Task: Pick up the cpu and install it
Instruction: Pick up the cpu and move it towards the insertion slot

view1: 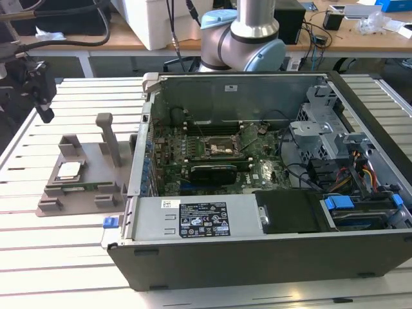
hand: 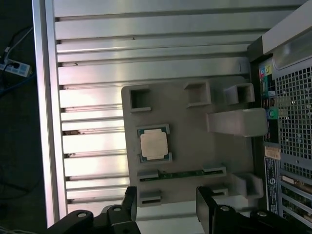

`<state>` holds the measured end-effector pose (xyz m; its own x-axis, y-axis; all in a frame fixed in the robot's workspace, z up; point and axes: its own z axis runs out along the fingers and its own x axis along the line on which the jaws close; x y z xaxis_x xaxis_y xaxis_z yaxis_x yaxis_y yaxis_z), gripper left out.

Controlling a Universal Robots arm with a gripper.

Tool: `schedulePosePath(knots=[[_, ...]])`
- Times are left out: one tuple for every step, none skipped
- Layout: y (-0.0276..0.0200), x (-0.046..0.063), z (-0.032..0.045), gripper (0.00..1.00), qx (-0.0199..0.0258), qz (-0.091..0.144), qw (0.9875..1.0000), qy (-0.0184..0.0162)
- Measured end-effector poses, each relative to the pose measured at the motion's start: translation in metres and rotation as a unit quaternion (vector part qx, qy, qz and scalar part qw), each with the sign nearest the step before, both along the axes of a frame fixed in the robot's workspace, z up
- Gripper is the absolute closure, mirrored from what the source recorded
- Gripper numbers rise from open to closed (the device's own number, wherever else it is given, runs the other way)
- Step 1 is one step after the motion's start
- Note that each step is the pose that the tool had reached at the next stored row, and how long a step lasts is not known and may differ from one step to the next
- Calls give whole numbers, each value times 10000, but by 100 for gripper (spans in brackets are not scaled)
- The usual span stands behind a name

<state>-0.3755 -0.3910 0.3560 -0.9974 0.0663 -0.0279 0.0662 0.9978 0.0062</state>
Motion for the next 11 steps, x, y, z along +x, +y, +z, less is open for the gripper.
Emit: schedulePosePath(knots=[[19,0,-5,40,0,1,10000,0],[44,1,-15,40,0,2,10000,0],[67,0,-34,40,0,1,10000,0],[80,1,-49,40,-1,2,10000,0],[90,0,-64,40,0,2,10000,0],[106,0,-94,40,0,3,10000,-1],[117,0,-118,40,0,4,10000,0],[124,0,-136,40,0,5,10000,0],[130,1,-168,40,-1,10,10000,0],[134,1,-198,40,-1,24,10000,0],[136,0,-213,40,-2,39,10000,0]])
